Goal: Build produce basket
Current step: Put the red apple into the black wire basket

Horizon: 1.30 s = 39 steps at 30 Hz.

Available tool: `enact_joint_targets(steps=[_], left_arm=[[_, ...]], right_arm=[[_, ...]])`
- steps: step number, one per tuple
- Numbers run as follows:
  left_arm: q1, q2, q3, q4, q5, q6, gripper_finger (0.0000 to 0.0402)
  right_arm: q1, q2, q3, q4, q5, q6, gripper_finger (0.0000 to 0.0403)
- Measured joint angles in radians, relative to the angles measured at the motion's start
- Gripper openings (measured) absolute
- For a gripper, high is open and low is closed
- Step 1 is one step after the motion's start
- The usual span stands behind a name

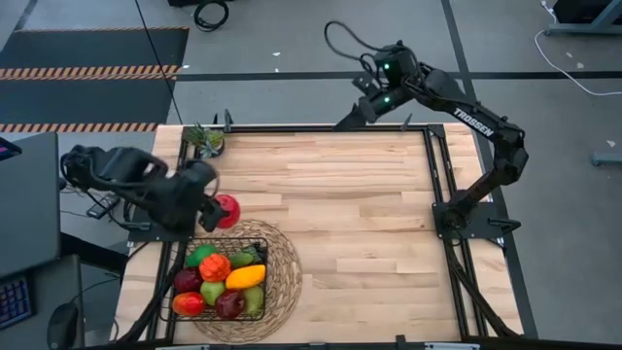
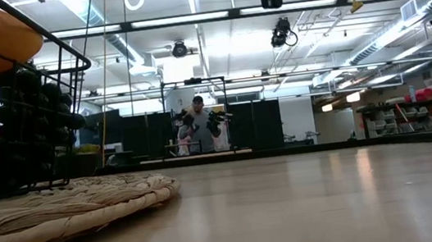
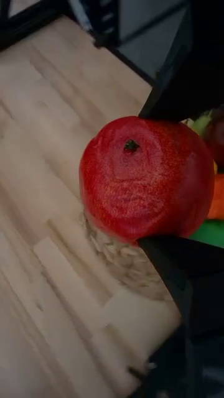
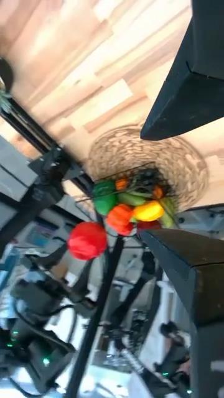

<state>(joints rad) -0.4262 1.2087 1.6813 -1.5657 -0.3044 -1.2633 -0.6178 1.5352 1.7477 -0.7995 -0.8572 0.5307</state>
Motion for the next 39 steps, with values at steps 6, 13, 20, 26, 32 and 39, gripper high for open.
enact_joint_targets(steps=[6,13,20,26,32,39], left_arm=[[-0.220,0.006,-0.096,-0.005,-0.060,-0.423,0.0277],[-0.420,0.063,-0.226,-0.007,0.015,-0.785,0.0277],[-0.498,0.068,-0.243,-0.009,0.095,-0.947,0.0277],[-0.504,0.067,-0.249,-0.010,0.185,-0.953,0.0277],[-0.520,0.066,-0.302,-0.016,0.255,-0.966,0.0277],[-0.479,0.068,-0.328,-0.004,0.177,-0.948,0.0277]], right_arm=[[0.034,-0.003,0.000,-0.041,-0.005,-0.031,0.0248],[0.075,-0.067,0.000,-0.232,0.024,-0.190,0.0248],[0.085,-0.121,0.000,-0.288,0.114,-0.271,0.0248],[0.085,-0.154,0.000,-0.312,0.116,-0.296,0.0248],[0.086,-0.174,0.000,-0.352,0.133,-0.318,0.0248],[0.086,-0.182,-0.035,-0.342,0.160,-0.314,0.0248]])
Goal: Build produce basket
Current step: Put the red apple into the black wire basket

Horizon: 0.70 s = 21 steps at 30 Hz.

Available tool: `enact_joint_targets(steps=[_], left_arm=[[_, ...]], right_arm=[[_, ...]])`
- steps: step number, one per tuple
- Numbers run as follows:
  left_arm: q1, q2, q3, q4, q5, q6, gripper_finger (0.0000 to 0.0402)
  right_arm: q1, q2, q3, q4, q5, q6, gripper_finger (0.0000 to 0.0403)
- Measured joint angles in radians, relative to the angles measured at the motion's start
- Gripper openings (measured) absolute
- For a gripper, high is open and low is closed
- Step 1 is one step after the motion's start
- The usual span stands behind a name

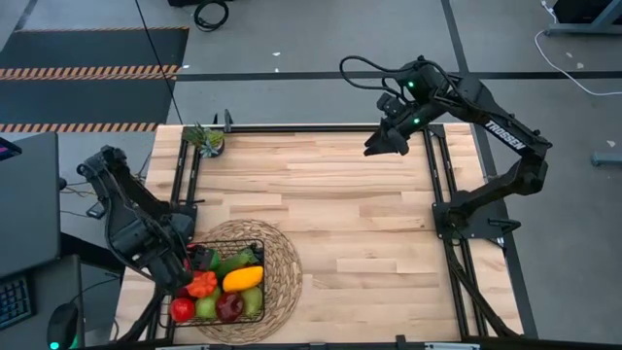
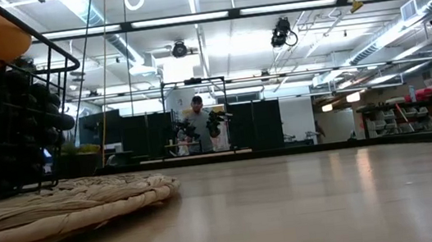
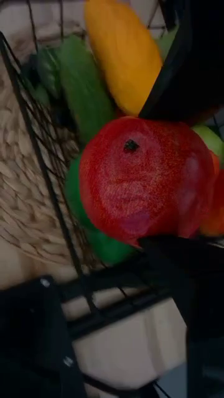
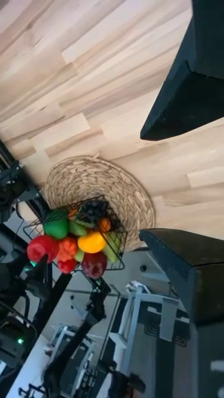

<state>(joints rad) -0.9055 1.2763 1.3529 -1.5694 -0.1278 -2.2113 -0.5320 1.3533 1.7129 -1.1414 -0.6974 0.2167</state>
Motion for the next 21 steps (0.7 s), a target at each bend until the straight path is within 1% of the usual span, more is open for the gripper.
enact_joint_targets(steps=[2,5,7,9,11,14,21], left_arm=[[0.024,0.001,-0.001,0.006,0.006,0.027,0.0277],[0.049,-0.001,-0.023,-0.001,0.068,0.067,0.0277],[0.044,-0.001,-0.048,-0.015,0.119,0.078,0.0277],[0.036,0.003,-0.060,0.014,0.182,0.081,0.0277],[0.035,0.004,-0.062,0.015,0.215,0.111,0.0277],[0.037,-0.002,-0.062,0.005,0.236,0.167,0.0277],[0.015,-0.006,-0.112,0.000,0.207,0.219,0.0277]], right_arm=[[0.000,0.004,-0.009,0.011,0.002,0.010,0.0248],[0.000,0.011,-0.023,0.025,0.008,0.043,0.0248],[0.000,0.014,-0.024,0.026,0.009,0.052,0.0248],[0.000,0.014,-0.024,0.025,0.009,0.062,0.0248],[0.000,0.014,-0.024,0.025,0.009,0.079,0.0248],[0.001,0.009,-0.024,0.028,0.041,0.106,0.0248],[0.023,0.008,-0.024,0.101,0.115,0.183,0.0248]])
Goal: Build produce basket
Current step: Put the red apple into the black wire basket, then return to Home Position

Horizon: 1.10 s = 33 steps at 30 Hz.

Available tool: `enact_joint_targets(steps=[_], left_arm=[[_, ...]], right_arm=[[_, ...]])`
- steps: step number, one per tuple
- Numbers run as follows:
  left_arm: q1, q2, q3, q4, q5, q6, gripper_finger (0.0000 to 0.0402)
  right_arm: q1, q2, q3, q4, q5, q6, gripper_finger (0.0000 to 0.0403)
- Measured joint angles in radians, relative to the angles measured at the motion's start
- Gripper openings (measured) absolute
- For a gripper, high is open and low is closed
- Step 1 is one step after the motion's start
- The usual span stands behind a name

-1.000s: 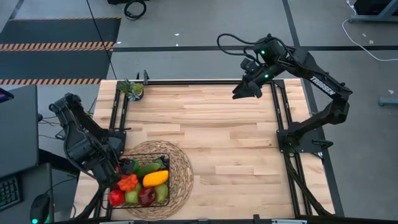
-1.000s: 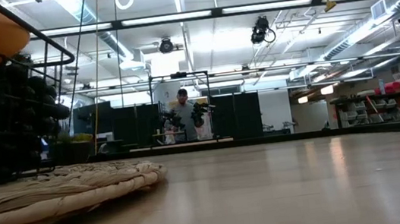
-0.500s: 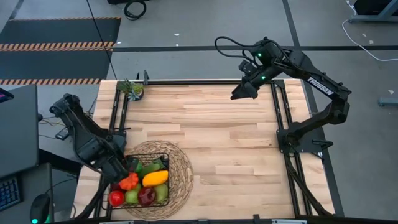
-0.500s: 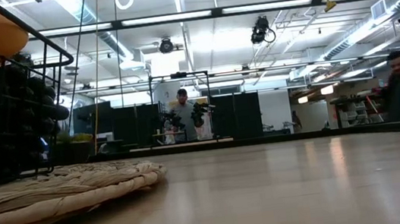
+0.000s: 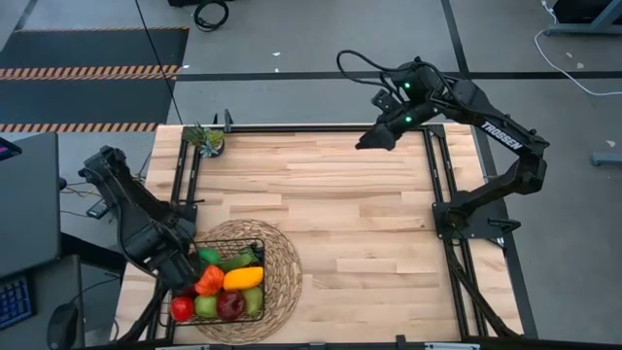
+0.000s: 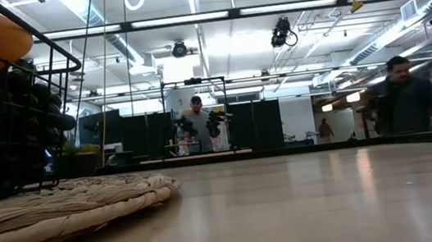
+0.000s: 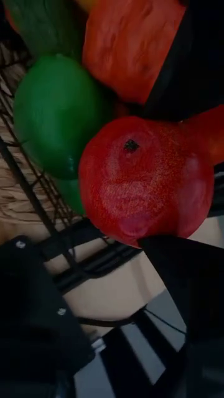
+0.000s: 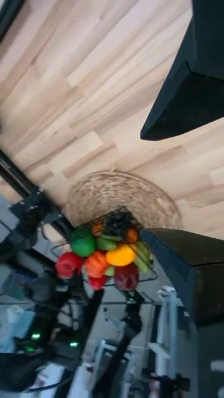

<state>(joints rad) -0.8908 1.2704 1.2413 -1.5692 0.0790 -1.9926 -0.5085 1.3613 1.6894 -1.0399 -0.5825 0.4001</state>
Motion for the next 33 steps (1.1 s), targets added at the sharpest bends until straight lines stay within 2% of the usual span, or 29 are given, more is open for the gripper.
enact_joint_targets(steps=[4,10,17,23,29,33], left_arm=[[0.000,0.000,-0.021,-0.001,-0.021,0.045,0.0293],[0.006,0.000,-0.025,0.012,-0.076,0.106,0.0343],[0.044,0.000,-0.025,0.100,-0.090,0.186,0.0395],[0.106,0.000,0.033,0.105,-0.120,0.254,0.0396],[0.207,-0.001,0.150,0.003,-0.190,0.361,0.0396],[0.288,-0.001,0.215,0.001,-0.285,0.431,0.0396]], right_arm=[[0.022,0.000,0.000,0.050,0.037,0.062,0.0248],[0.065,0.001,0.000,0.067,0.101,0.101,0.0248],[0.110,0.001,0.000,0.067,0.172,0.107,0.0248],[0.129,0.001,0.000,0.066,0.199,0.117,0.0248],[0.128,0.001,0.000,0.008,0.217,0.085,0.0248],[0.139,0.001,0.000,-0.065,0.227,0.060,0.0248]])
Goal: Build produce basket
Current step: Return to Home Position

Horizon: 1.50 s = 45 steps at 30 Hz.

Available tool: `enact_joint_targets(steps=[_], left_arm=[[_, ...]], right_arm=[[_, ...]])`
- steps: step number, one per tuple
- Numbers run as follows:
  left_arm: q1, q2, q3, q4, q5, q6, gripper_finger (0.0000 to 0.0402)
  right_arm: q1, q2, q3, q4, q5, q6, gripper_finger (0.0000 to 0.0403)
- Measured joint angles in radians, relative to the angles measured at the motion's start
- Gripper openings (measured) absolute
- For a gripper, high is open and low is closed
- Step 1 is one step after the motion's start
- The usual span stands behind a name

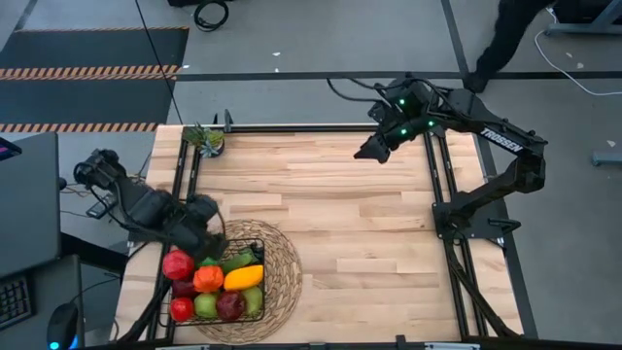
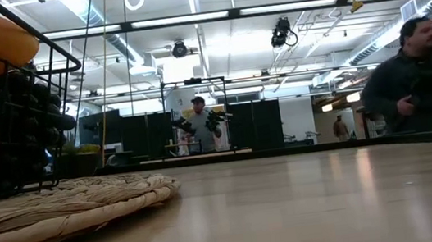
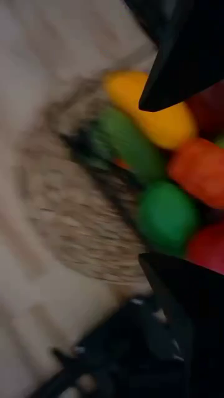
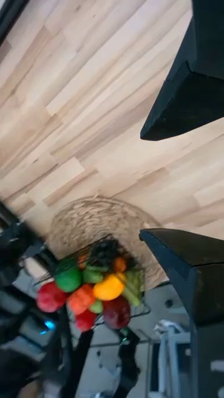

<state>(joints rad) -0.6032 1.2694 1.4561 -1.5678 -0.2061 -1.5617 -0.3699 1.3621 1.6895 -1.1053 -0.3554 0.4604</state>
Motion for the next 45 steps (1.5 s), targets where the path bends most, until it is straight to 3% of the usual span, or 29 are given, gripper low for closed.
enact_joint_targets(steps=[5,7,11,18,22,29,38,45], left_arm=[[0.120,0.021,-0.001,0.051,-0.182,0.081,0.0396],[0.181,0.045,-0.026,0.085,-0.204,0.129,0.0396],[0.299,0.117,-0.056,0.191,-0.173,0.270,0.0396],[0.411,0.300,-0.057,0.192,-0.047,0.477,0.0396],[0.421,0.374,-0.057,0.189,0.044,0.530,0.0396],[0.412,0.407,-0.057,0.194,0.163,0.489,0.0396],[0.358,0.391,-0.056,0.207,0.193,0.424,0.0396],[0.390,0.382,-0.049,0.200,0.176,0.450,0.0396]], right_arm=[[0.042,-0.002,-0.064,-0.014,0.033,-0.009,0.0248],[0.066,-0.001,-0.098,-0.005,0.034,-0.007,0.0248],[0.115,0.002,-0.166,0.000,0.032,0.000,0.0248],[0.170,0.000,-0.218,0.002,0.015,0.000,0.0248],[0.181,-0.009,-0.222,0.001,0.014,-0.004,0.0248],[0.178,-0.039,-0.222,-0.025,0.023,-0.017,0.0248],[0.150,-0.078,-0.222,-0.027,0.085,-0.018,0.0248],[0.137,-0.088,-0.222,-0.026,0.100,-0.005,0.0248]])
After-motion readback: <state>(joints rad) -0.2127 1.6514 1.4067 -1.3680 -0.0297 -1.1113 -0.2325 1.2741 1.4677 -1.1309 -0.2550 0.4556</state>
